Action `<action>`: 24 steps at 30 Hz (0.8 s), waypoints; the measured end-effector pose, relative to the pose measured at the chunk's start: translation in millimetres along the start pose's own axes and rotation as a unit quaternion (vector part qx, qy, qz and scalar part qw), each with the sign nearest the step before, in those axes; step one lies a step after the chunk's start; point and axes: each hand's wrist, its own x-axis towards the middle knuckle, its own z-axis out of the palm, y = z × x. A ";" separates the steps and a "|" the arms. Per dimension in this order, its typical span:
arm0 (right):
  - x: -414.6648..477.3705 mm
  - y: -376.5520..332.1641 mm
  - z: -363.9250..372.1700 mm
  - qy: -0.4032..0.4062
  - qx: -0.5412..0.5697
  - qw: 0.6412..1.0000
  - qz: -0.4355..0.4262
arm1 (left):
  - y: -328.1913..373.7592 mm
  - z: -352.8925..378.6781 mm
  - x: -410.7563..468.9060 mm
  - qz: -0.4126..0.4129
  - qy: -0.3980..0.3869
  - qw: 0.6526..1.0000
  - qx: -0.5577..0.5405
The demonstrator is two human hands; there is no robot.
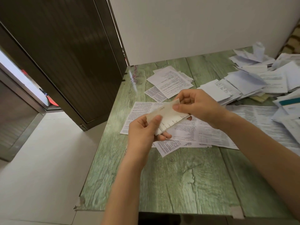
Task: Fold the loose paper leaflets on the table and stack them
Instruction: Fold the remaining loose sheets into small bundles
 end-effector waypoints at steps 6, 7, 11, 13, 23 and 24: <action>2.4 0.6 -3.1 0.097 -0.014 0.995 -0.030 | -0.9 3.8 9.0 0.001 0.037 0.999 0.002; 3.6 0.7 -5.0 0.119 -0.015 0.992 -0.033 | -1.0 3.4 9.6 -0.001 0.043 0.999 0.003; 10.9 6.8 -28.0 0.323 -0.042 0.945 -0.036 | 0.1 2.7 10.0 -0.006 0.050 0.999 0.006; 13.6 12.1 -41.2 0.429 -0.137 0.892 -0.052 | 0.9 5.2 9.8 -0.008 0.063 0.998 -0.005; 11.2 35.8 -54.2 0.305 -0.501 0.793 0.163 | -2.3 14.6 10.3 -0.038 0.116 0.992 0.001; 11.0 34.8 -54.0 0.306 -0.519 0.781 0.164 | -2.0 15.3 9.7 -0.037 0.117 0.992 0.005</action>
